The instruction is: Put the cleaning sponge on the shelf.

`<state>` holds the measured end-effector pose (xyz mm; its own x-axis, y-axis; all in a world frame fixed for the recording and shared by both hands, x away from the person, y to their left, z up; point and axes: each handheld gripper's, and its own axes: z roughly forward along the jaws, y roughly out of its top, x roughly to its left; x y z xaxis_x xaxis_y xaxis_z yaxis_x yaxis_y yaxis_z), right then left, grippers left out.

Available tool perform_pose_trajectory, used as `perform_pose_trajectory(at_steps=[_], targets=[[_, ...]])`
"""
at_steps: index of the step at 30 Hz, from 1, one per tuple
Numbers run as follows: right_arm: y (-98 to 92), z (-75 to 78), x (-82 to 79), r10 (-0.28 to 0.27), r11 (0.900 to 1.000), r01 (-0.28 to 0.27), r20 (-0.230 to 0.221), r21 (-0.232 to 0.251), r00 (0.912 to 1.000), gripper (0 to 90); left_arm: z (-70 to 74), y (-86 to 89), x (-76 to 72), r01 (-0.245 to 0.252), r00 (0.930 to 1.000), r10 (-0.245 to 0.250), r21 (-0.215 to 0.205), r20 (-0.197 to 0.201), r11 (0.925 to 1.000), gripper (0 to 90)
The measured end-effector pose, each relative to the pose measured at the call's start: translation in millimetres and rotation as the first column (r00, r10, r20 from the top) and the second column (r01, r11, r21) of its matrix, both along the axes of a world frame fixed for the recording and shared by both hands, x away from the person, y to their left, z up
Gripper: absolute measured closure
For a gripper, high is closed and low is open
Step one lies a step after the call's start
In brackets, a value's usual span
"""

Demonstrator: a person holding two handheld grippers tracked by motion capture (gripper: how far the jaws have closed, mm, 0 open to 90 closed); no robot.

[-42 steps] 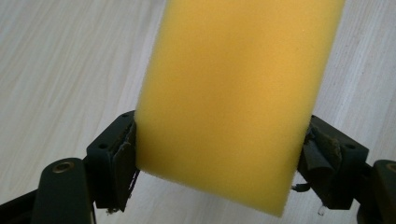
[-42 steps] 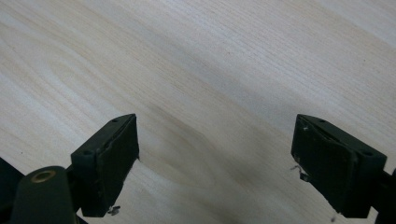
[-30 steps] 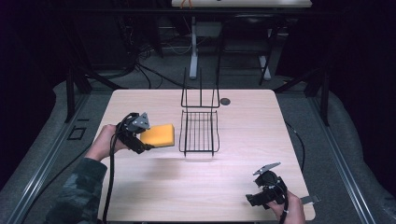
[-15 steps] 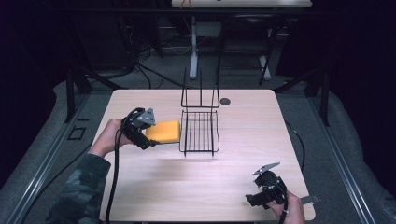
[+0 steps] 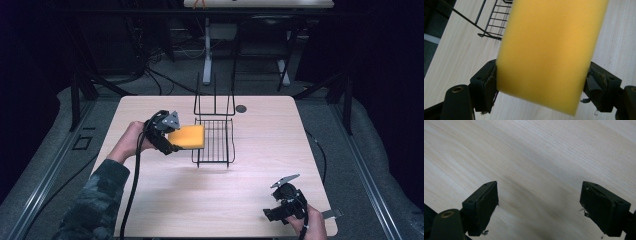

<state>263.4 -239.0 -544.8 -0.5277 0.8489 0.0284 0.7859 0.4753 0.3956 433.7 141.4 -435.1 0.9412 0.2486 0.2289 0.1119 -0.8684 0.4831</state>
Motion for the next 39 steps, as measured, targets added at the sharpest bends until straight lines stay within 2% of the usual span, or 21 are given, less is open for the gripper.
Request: perform_pose_trajectory(at_steps=[9,16,24,31,35,37,38,39], targets=[[-0.3,-0.1,0.0,0.001,1.000,-0.001,-0.001,0.000,1.0000,14.8,-6.4,-14.9,5.7,0.004,1.0000,-0.004,-0.019,-0.006,0.9998,22.4],[0.2,0.2,-0.1,0.003,1.000,-0.003,-0.007,-0.004,1.0000,14.8,-13.4,-22.1,9.4,0.014,0.9998,-0.015,-0.018,-0.014,0.9997,22.4],[0.5,-0.7,0.0,0.004,1.000,-0.004,-0.003,-0.002,1.0000,14.8,-21.5,-29.2,12.2,0.012,0.9999,-0.013,-0.056,-0.010,0.9983,22.5],[0.5,-0.6,0.2,0.006,1.000,-0.006,-0.007,-0.004,1.0000,14.8,-27.8,-35.5,14.3,0.013,0.9997,-0.014,-0.054,-0.018,0.9984,22.4],[0.4,-0.6,0.2,0.006,1.000,-0.006,-0.007,-0.004,1.0000,14.8,-31.7,-39.2,14.4,0.006,1.0000,-0.005,-0.061,0.005,0.9981,22.6],[0.5,-0.7,0.1,0.006,1.000,-0.006,-0.007,-0.005,1.0000,14.8,-34.9,-41.0,14.0,0.012,0.9999,-0.012,-0.054,0.011,0.9984,22.6],[0.5,-0.8,0.3,0.008,1.000,-0.008,-0.007,-0.005,0.9999,14.8,-40.2,-43.9,13.9,0.021,0.9998,-0.021,-0.035,-0.004,0.9992,22.6],[0.8,-0.8,0.4,0.010,1.000,-0.010,-0.009,-0.006,0.9999,14.9,-40.2,-43.9,13.9,0.021,0.9998,-0.021,-0.035,-0.004,0.9992,22.5]])
